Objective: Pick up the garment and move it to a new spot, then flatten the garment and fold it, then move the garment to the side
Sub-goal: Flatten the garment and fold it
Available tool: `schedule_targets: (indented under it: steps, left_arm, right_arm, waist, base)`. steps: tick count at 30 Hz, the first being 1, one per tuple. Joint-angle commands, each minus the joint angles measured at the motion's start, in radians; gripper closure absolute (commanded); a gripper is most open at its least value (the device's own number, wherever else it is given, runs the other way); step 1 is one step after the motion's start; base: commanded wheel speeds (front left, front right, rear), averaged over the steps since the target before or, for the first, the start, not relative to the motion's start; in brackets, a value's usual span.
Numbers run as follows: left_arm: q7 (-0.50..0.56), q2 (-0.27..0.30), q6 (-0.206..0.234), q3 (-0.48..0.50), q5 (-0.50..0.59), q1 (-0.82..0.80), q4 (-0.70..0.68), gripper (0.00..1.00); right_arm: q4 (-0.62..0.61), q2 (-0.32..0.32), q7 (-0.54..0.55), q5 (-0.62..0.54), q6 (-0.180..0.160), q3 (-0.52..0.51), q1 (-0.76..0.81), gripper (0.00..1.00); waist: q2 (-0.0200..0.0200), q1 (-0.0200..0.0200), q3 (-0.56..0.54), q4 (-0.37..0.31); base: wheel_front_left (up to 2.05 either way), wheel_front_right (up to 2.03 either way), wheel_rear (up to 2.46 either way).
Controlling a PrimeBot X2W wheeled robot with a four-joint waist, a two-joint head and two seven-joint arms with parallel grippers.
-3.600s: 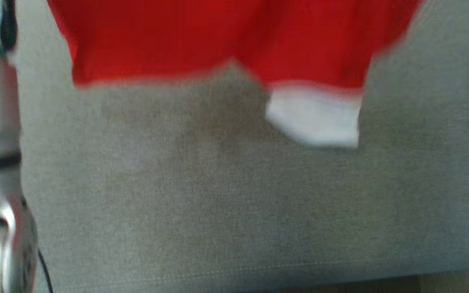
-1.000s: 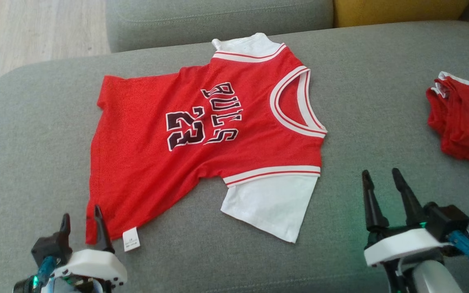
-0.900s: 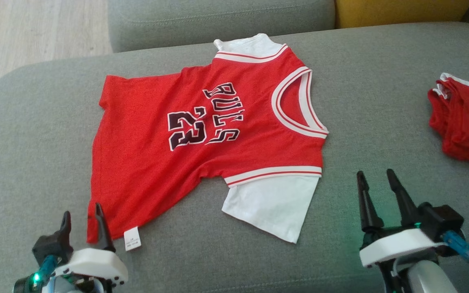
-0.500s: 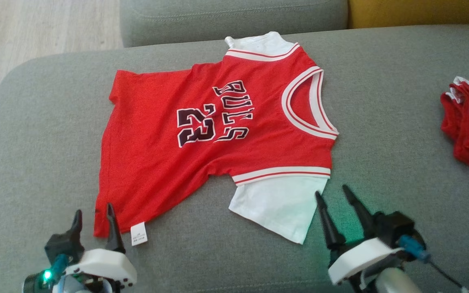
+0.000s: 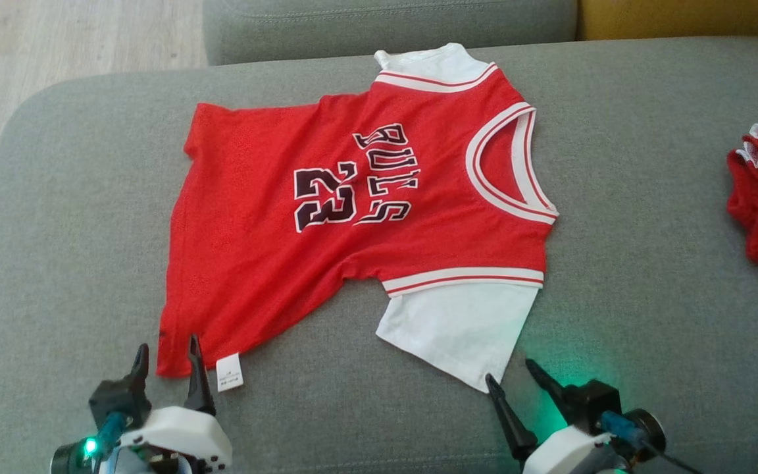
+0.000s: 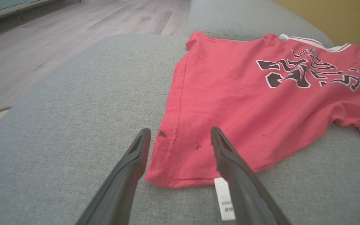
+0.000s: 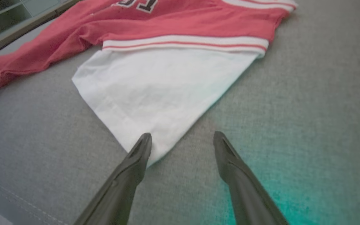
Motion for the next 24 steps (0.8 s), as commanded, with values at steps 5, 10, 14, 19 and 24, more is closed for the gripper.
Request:
schedule_targets:
  steps: [5, 10, 14, 19, 24]
  left_arm:
    - [-0.006, 0.017, -0.004, 0.029, -0.007, -0.045, -0.021, 0.0]
    - [-0.006, 0.017, -0.006, 0.029, -0.007, -0.047, -0.019, 0.0]
    - [-0.006, 0.017, -0.005, 0.033, -0.007, -0.047, -0.017, 0.0]
    - [-0.006, 0.017, -0.005, 0.041, -0.01, -0.041, -0.013, 0.0]
    - [-0.006, 0.017, -0.014, 0.039, -0.018, -0.034, 0.02, 0.0]
  right_arm:
    - [0.033, 0.009, -0.011, 0.002, -0.001, 0.064, -0.053, 0.0]
    - [0.063, 0.009, -0.008, 0.028, -0.001, 0.103, -0.063, 0.24]
    - [0.099, 0.01, -0.003, 0.045, -0.001, 0.129, -0.077, 1.0]
    - [0.119, -0.016, -0.007, 0.063, -0.001, 0.065, -0.101, 1.0]
    - [0.095, -0.062, -0.01, 0.063, -0.001, -0.012, -0.107, 1.0]
  waist:
    - [0.0, 0.0, 0.006, 0.007]
    - [0.0, 0.0, 0.008, 0.012]
    - [0.0, 0.0, 0.009, 0.013]
    - [0.0, 0.0, 0.008, 0.001]
    - [0.0, 0.0, 0.011, -0.018]
  base:
    - [0.0, 0.0, 0.0]
    - [0.0, 0.0, 0.0]
    - [0.0, 0.0, 0.0]
    - [0.0, 0.0, 0.0]
    - [0.0, 0.0, 0.0]
